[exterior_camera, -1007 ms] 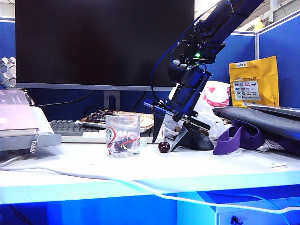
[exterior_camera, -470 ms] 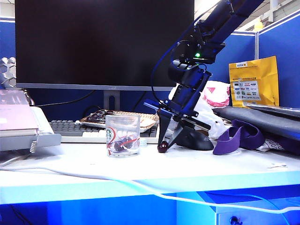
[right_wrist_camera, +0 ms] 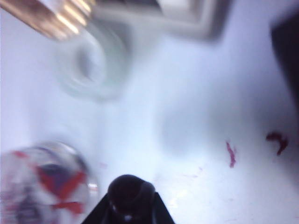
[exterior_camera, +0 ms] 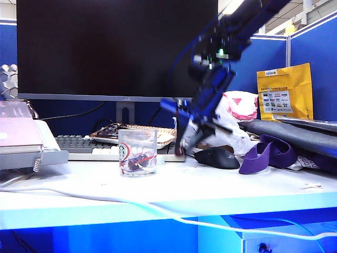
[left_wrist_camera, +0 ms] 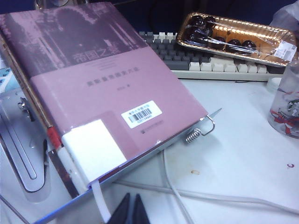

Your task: Pick up the cherry on the right side of the glass and put it inside the glass.

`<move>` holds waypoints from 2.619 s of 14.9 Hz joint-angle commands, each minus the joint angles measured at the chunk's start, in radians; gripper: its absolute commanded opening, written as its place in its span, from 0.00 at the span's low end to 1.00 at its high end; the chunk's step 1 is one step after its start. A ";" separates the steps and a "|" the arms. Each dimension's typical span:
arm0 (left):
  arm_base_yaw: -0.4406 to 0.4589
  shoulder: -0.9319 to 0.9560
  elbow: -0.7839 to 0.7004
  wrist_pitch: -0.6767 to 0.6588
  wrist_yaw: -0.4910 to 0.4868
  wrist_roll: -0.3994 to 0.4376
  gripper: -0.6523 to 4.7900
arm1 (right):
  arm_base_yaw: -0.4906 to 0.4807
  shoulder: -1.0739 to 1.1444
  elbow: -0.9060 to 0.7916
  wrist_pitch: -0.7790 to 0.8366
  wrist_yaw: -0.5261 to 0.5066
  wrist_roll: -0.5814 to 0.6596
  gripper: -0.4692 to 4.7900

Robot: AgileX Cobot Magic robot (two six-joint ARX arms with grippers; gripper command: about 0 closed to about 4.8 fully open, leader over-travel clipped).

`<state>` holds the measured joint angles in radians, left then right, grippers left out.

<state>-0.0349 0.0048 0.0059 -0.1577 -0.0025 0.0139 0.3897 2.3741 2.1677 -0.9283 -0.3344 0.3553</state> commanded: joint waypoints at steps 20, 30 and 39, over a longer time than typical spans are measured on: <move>0.001 -0.003 0.000 -0.012 0.003 0.004 0.11 | 0.121 -0.005 0.396 -0.370 -0.199 -0.106 0.31; 0.001 -0.003 0.000 -0.012 0.003 0.004 0.11 | 0.197 0.032 0.390 -0.317 0.051 -0.150 0.31; 0.000 -0.003 0.000 -0.012 0.003 0.004 0.11 | 0.196 0.044 0.395 -0.291 0.052 -0.150 0.64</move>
<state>-0.0349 0.0048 0.0059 -0.1577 -0.0029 0.0135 0.5842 2.4214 2.5576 -1.2304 -0.2832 0.2085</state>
